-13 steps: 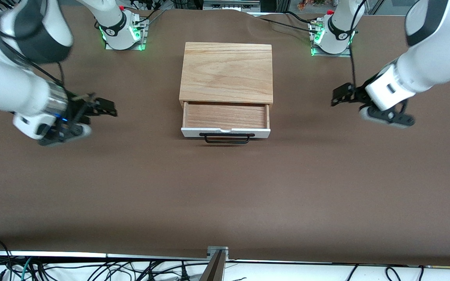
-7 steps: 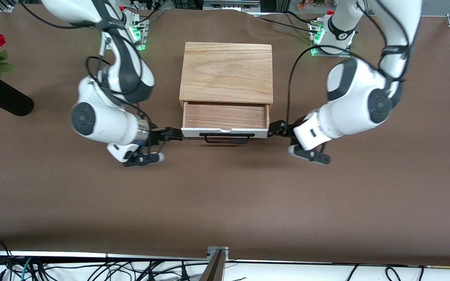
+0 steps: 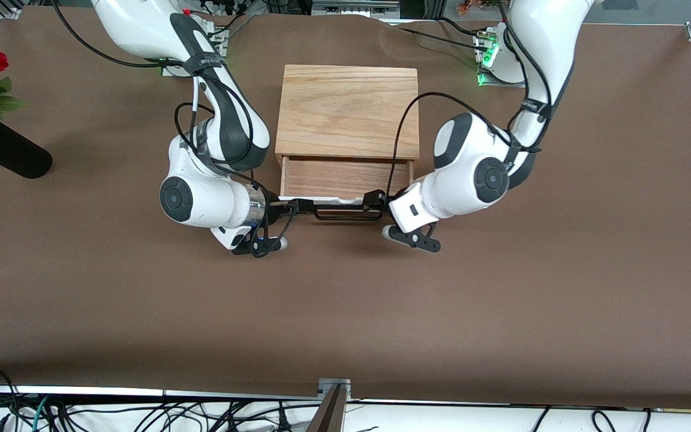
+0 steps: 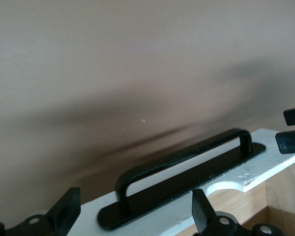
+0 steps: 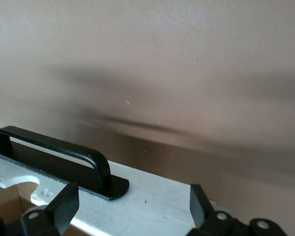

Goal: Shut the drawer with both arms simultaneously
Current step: 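Push the drawer front into the box with both grippers together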

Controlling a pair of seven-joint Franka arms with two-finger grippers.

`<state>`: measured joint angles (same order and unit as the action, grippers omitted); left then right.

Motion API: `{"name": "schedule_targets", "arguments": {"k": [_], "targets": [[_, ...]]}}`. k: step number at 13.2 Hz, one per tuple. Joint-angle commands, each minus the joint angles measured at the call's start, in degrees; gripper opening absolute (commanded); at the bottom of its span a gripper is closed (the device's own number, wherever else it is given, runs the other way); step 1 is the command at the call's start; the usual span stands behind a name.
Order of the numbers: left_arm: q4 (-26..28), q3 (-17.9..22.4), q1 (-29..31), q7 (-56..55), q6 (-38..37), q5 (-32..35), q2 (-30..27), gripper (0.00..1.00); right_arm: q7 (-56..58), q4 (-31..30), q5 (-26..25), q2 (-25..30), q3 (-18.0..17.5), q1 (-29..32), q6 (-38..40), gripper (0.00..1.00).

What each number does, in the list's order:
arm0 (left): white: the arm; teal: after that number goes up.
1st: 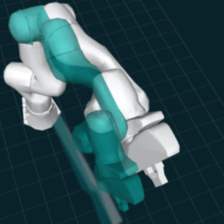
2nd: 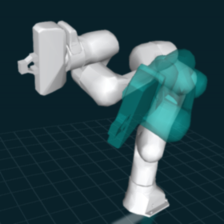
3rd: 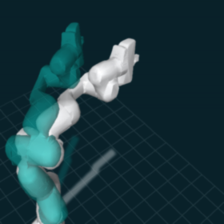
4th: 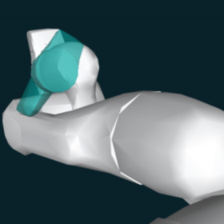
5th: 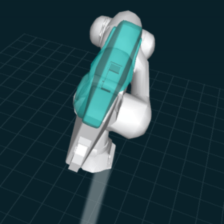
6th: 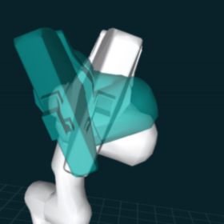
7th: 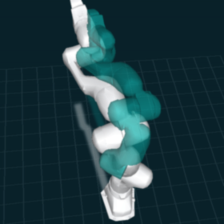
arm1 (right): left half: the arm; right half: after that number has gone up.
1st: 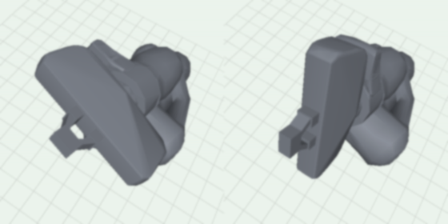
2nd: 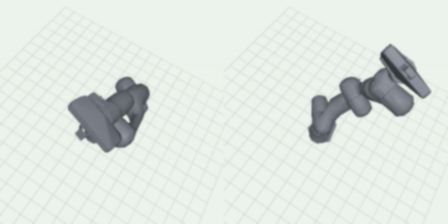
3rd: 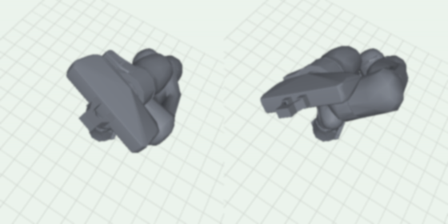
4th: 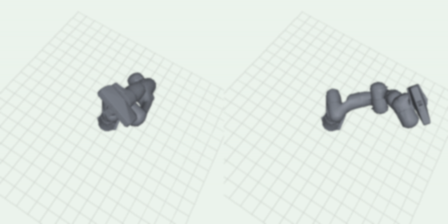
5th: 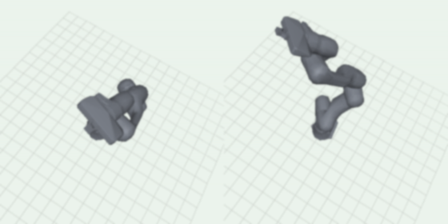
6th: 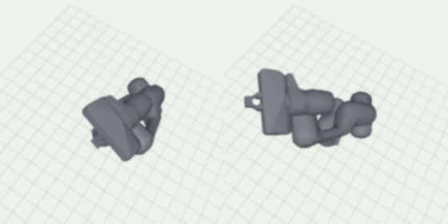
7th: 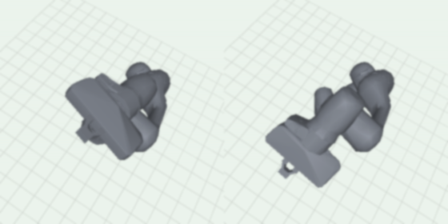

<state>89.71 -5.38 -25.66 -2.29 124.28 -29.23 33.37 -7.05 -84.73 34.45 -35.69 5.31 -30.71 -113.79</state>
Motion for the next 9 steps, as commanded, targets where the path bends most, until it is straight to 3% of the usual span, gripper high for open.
{"name": "schedule_targets", "arguments": {"k": [1, 9], "targets": [[-1.56, 0.72, -0.80, 0.00, -0.44, -1.44, 2.05, 1.00, -0.34, -0.60, 1.15, -0.34, -0.13, -0.57, 0.76, 1.00], [-1.21, 0.72, -1.15, -0.17, -0.79, -0.92, 1.79, 1.00, -3.93, -7.10, 1.76, 2.64, -3.63, -0.75, 1.11, 1.00]]}}
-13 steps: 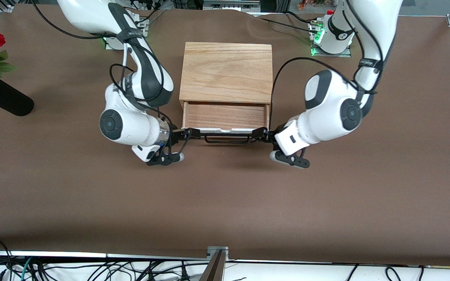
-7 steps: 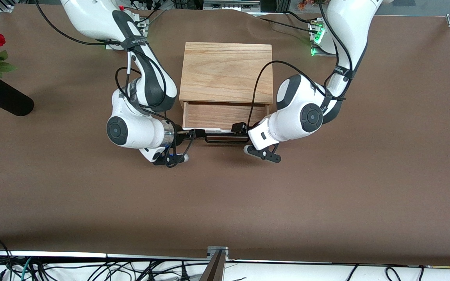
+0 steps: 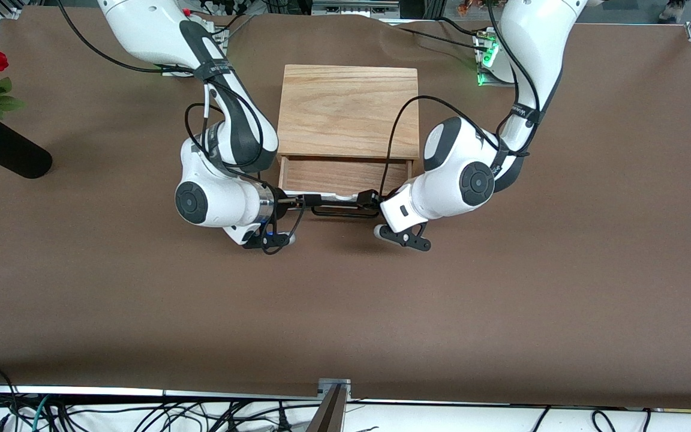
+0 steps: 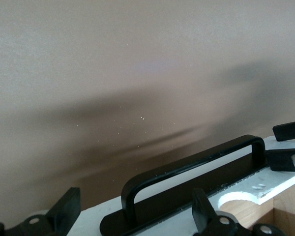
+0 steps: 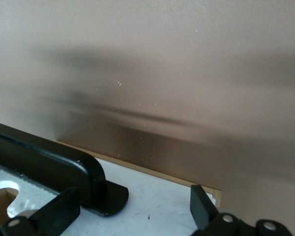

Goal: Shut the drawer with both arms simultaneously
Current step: 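Push the drawer front into the box with both grippers together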

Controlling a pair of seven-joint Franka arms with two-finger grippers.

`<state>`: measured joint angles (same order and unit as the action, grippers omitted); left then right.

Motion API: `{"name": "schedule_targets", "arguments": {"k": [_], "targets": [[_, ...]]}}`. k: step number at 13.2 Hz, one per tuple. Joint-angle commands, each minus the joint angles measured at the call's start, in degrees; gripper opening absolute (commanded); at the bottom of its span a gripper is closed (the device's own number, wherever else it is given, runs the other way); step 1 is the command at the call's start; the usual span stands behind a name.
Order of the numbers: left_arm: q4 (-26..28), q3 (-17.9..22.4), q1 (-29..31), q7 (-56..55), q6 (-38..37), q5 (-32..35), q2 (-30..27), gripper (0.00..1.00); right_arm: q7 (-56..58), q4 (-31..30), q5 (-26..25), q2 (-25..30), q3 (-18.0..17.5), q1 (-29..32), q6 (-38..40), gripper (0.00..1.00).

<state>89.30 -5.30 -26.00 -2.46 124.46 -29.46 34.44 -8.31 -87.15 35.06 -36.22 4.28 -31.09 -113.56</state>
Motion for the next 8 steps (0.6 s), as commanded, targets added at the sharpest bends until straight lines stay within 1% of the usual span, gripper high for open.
{"name": "schedule_targets", "arguments": {"k": [1, 4, 8], "targets": [[-0.71, 0.64, -0.98, -0.26, -2.45, -0.68, 0.80, 1.00, -3.63, -5.30, 1.15, 3.69, -2.87, -0.37, 0.89, 1.00], [-0.88, 0.64, -1.34, -0.18, -7.73, -0.77, 0.81, 1.00, -4.25, -7.85, 1.15, 5.62, -3.66, -0.37, 0.97, 1.00], [-1.23, 0.64, -0.98, -0.18, -13.00, -1.03, 0.63, 1.00, -5.75, -10.40, 1.15, 8.00, -4.98, -0.37, 0.89, 1.00]]}}
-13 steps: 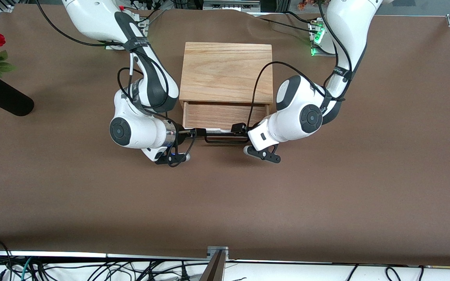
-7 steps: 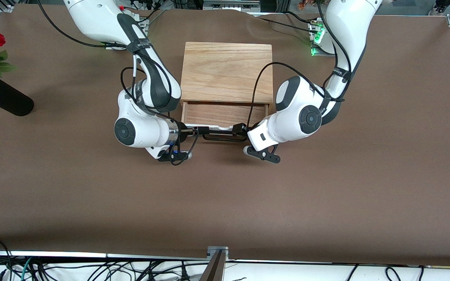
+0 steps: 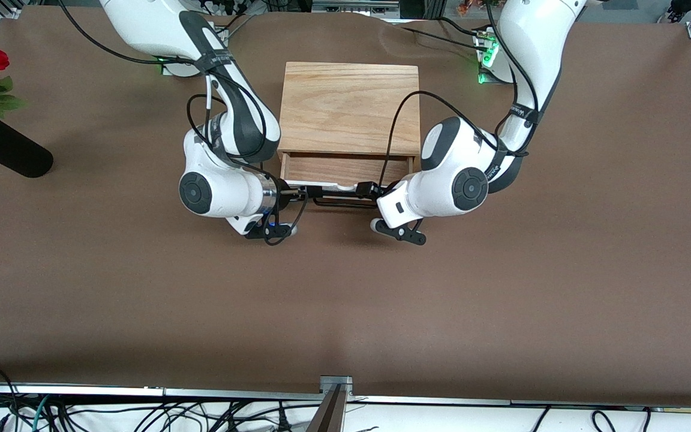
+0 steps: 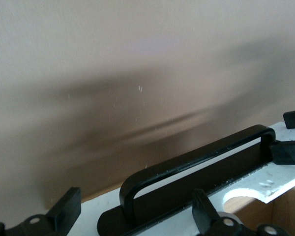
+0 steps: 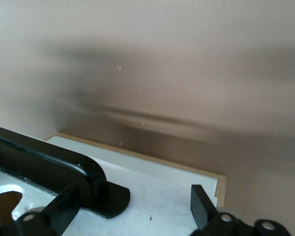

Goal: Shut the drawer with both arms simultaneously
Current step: 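Push the drawer front into the box with both grippers together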

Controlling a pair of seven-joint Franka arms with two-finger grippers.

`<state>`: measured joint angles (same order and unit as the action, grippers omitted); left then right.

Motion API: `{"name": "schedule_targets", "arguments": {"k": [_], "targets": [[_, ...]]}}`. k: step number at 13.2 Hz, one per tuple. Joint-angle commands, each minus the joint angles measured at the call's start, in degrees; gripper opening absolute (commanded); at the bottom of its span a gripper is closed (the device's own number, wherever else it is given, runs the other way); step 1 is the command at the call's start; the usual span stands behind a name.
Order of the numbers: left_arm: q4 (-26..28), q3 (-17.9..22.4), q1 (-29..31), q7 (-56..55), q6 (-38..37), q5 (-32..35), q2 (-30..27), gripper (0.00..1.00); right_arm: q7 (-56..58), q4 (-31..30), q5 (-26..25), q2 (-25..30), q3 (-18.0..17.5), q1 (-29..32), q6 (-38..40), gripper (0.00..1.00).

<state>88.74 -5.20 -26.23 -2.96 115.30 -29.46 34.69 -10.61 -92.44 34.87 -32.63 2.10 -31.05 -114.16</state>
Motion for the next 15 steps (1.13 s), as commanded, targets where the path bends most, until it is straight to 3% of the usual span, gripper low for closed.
{"name": "schedule_targets", "arguments": {"k": [1, 10, 13, 15], "targets": [[-0.59, 0.46, -0.67, 0.32, -5.42, -1.03, 0.46, 1.00, -3.45, -5.38, 1.34, 4.68, -3.41, -0.42, 1.57, 1.00], [-1.20, 0.63, 0.39, 0.23, -15.19, -1.03, 0.20, 1.00, -3.98, -10.92, 1.25, 8.63, -5.44, -0.33, 1.75, 1.00], [-1.55, 0.72, 1.61, -0.03, -16.69, -0.69, -1.90, 1.00, -3.54, -8.29, 0.38, 8.63, -3.61, -0.07, 4.03, 1.00], [-3.21, 1.07, 2.76, -0.12, -16.95, 0.02, -4.97, 1.00, -3.36, -5.40, -0.33, 8.63, -0.01, 0.02, 6.13, 1.00]]}}
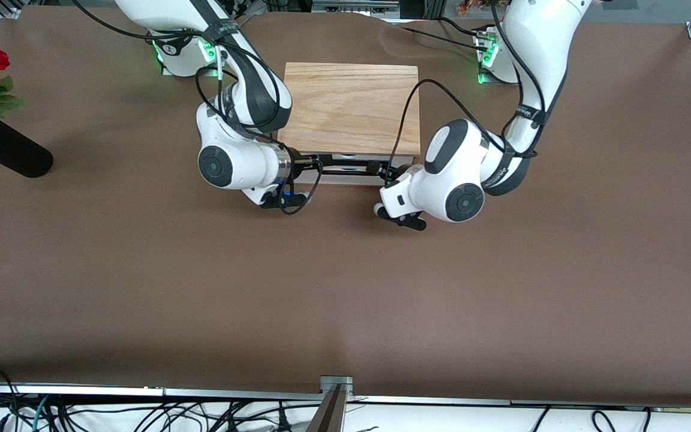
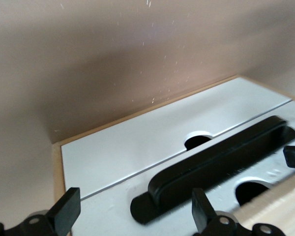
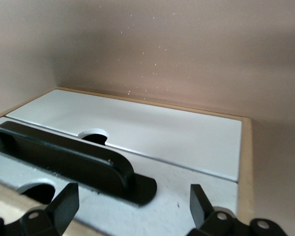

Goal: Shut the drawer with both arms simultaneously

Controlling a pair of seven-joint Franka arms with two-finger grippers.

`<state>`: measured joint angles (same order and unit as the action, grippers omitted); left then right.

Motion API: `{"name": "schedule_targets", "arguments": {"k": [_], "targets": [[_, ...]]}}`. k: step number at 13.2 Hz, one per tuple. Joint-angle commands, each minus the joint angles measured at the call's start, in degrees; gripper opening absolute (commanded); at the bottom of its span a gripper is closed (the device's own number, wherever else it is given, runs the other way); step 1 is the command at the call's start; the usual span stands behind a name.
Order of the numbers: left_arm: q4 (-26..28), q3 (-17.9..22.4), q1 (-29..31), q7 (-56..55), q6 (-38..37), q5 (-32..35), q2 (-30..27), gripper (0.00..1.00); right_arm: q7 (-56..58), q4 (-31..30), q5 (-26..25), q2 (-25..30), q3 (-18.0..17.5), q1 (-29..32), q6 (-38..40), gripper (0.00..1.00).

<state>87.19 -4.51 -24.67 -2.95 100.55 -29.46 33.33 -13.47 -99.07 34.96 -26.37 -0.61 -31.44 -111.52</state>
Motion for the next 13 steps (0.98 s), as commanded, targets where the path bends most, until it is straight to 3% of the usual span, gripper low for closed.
{"name": "schedule_targets", "arguments": {"k": [1, 4, 8, 13], "targets": [[-2.98, 0.81, 1.99, -0.21, -3.59, 0.11, -4.58, 1.00, -0.15, 2.99, -1.90, 2.38, 4.64, 0.51, 4.29, 1.00], [-8.07, 1.35, 5.50, 0.23, -6.59, 9.20, -7.31, 1.00, 0.20, 8.52, -9.27, 2.46, 9.30, 1.03, 8.06, 1.00], [-8.88, 1.70, 10.67, 7.50, -7.83, 22.85, -11.97, 1.00, 3.26, 11.70, -16.84, 6.93, 18.00, 1.03, 13.87, 1.00], [-5.90, 3.10, 16.92, 10.16, -8.35, 35.17, -23.39, 1.00, 10.39, 11.62, -28.61, 16.42, 21.36, 1.47, 17.73, 1.00]]}}
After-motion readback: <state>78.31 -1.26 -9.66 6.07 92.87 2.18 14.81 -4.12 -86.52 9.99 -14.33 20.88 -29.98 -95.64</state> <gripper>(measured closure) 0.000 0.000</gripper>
